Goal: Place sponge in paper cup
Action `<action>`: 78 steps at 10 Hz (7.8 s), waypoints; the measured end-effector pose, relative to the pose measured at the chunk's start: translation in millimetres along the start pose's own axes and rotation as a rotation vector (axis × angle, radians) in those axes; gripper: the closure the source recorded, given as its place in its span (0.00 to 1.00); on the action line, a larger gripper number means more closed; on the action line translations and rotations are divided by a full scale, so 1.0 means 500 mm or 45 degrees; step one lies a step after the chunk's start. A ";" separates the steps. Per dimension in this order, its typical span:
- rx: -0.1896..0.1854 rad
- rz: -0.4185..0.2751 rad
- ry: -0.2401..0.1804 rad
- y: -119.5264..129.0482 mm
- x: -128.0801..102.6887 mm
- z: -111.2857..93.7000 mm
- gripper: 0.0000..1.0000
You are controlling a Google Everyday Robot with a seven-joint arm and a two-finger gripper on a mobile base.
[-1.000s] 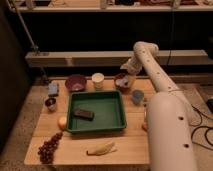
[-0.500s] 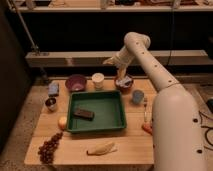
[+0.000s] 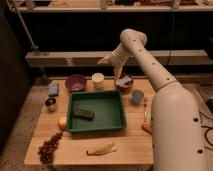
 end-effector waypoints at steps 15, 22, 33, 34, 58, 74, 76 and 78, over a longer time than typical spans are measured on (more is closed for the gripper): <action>0.003 -1.136 0.156 -0.233 -0.204 0.116 0.20; -0.141 -1.375 0.139 -0.389 -0.279 0.295 0.20; -0.187 -1.128 0.235 -0.428 -0.356 0.460 0.20; -0.186 -1.129 0.236 -0.429 -0.357 0.459 0.20; -0.262 -1.148 0.234 -0.421 -0.348 0.693 0.20; -0.090 -1.234 0.079 -0.435 -0.328 0.579 1.00; 0.006 -1.248 0.101 -0.448 -0.309 0.457 1.00; 0.099 -1.266 0.129 -0.451 -0.291 0.334 1.00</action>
